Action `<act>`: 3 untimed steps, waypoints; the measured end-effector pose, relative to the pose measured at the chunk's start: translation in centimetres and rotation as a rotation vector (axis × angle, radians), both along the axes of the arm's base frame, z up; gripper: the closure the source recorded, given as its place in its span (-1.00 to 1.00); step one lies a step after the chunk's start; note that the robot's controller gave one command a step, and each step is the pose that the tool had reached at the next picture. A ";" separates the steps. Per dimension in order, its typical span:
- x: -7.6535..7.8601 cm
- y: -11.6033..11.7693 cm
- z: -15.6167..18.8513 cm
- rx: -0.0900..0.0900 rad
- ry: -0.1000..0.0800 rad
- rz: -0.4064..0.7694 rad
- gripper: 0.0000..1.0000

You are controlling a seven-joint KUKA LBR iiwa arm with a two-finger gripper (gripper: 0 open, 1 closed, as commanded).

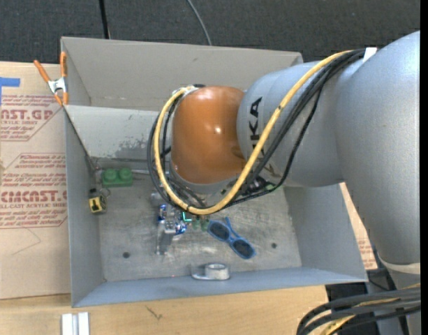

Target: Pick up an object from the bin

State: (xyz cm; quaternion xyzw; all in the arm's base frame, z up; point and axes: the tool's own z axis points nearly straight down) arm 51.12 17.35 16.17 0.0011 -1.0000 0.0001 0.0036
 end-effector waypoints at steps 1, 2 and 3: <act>2.0 -5.0 -7.4 0.008 -0.021 0.184 -1.00; 2.6 -5.0 -6.7 0.009 -0.042 0.182 1.00; 3.1 -8.7 7.8 0.002 -0.014 0.937 1.00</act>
Offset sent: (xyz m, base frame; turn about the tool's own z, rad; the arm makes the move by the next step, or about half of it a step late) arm 0.0167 -0.0533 -0.0761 -0.1822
